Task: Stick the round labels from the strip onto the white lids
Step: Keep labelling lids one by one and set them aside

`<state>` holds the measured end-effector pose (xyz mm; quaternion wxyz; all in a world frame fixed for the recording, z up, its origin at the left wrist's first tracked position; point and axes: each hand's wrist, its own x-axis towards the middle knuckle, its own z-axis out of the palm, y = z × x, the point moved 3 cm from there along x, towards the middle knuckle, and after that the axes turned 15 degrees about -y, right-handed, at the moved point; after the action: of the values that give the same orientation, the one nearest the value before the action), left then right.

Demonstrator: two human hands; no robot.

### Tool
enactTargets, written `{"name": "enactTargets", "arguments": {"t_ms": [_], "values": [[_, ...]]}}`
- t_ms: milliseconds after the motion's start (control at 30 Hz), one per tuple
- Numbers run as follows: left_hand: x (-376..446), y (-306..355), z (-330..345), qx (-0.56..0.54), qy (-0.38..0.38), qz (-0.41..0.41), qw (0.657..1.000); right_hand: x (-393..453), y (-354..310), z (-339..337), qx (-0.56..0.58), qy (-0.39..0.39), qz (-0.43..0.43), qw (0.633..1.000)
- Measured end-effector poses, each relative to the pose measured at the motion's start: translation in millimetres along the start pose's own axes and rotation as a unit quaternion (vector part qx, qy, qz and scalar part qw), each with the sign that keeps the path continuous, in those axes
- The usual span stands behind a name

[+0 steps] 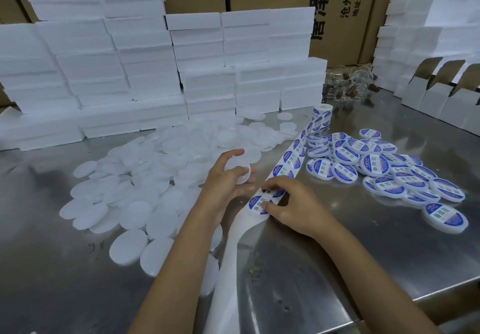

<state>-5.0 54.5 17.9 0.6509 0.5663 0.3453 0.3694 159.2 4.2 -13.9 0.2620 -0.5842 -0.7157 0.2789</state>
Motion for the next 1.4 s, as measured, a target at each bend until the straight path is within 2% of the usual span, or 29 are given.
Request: {"name": "enactTargets", "arguments": {"t_ms": [500,900,1067,1167,1267,1400], "values": [[1.5,-2.8,11.0,0.007,-0.041,-0.031,0.999,-4.6,-12.3,-0.2,0.095,-0.095,-0.049,0.99],[7.5,-8.6,8.8,0.026,-0.037,-0.039,0.998,-4.7,-18.6,4.7,0.069,-0.048,-0.049,0.995],[8.9,-7.8,10.5,0.095,-0.022,-0.042,0.994,-7.7,-29.5,2.4,0.056,0.009,-0.082,0.995],[7.9,-6.9,9.5,0.083,-0.013,-0.062,0.995,-8.2,-36.5,-0.5,0.164,0.03,-0.094,0.981],[7.4,-6.8,7.3,0.081,-0.016,-0.074,0.994,-7.9,-35.9,-5.9,0.335,0.038,-0.079,0.938],[8.5,-9.4,7.2,-0.052,-0.018,-0.096,0.994,-8.0,-29.7,-11.0,0.485,0.054,-0.056,0.871]]}}
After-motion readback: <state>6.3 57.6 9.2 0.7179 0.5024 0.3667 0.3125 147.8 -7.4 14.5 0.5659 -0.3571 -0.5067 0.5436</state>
